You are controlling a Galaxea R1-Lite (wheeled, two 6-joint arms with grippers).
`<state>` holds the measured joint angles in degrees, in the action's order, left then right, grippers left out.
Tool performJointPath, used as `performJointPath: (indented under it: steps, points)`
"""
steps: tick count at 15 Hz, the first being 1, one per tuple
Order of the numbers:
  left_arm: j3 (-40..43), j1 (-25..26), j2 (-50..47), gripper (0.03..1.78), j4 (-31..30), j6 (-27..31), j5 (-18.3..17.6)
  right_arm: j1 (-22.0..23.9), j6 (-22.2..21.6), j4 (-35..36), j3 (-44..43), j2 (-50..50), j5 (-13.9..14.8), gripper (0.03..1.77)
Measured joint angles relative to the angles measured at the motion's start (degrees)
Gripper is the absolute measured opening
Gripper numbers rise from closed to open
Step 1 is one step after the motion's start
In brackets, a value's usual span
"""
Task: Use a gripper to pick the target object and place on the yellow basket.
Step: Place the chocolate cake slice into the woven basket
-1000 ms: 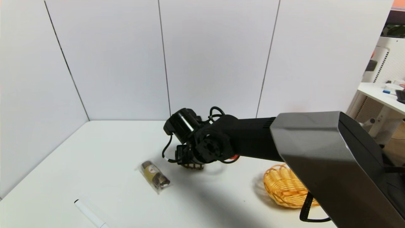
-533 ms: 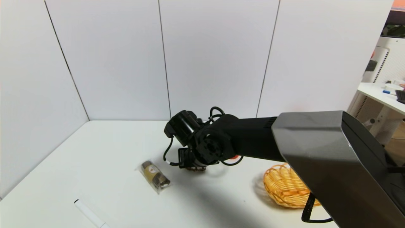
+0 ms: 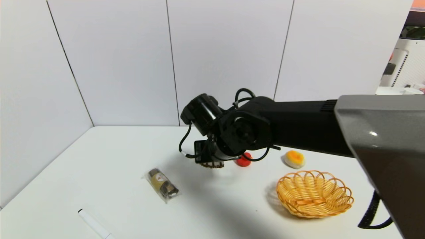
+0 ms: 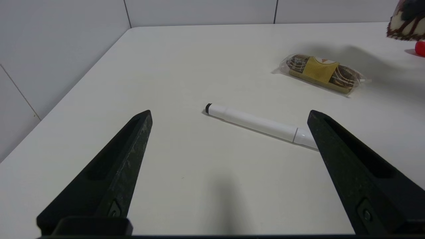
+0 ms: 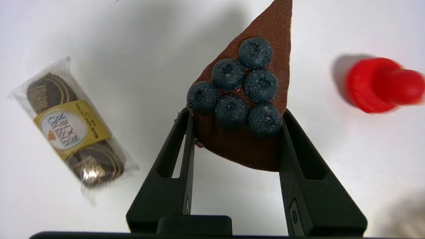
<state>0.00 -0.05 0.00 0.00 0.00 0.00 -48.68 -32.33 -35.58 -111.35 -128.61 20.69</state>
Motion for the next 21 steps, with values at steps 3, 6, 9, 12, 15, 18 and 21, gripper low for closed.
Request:
performJointPath:
  steps: [3, 6, 9, 12, 15, 18, 21]
  points:
    - [0.0, 0.0, 0.0, 1.69, 0.0, 0.0, 0.0, 2.1, -0.2, -7.2, 0.3, 5.9, -0.1, 0.72]
    - [0.0, 0.0, 0.0, 1.69, 0.0, 0.0, 0.0, 5.9, -0.3, -13.3, 4.5, 14.6, -0.2, 0.72]
    - [0.0, 0.0, 0.0, 1.69, 0.0, 0.0, 0.0, 10.6, -0.5, -14.8, 17.5, 23.8, -0.2, 0.72]
    - [0.0, 0.0, 0.0, 1.69, 0.0, 0.0, 0.0, 16.0, -2.8, -14.9, 29.7, 30.9, -0.3, 0.72]
    - [0.0, 0.0, 0.0, 1.69, 0.0, 0.0, 0.0, 20.5, -5.7, -14.8, 36.3, 34.3, -0.3, 0.72]
    - [0.0, 0.0, 0.0, 1.69, 0.0, 0.0, 0.0, 22.0, -5.9, -14.8, 39.5, 35.2, -1.8, 0.72]
    - [0.0, 0.0, 0.0, 1.69, 0.0, 0.0, 0.0, 21.5, -7.7, -14.6, 40.6, 35.5, -4.5, 0.72]
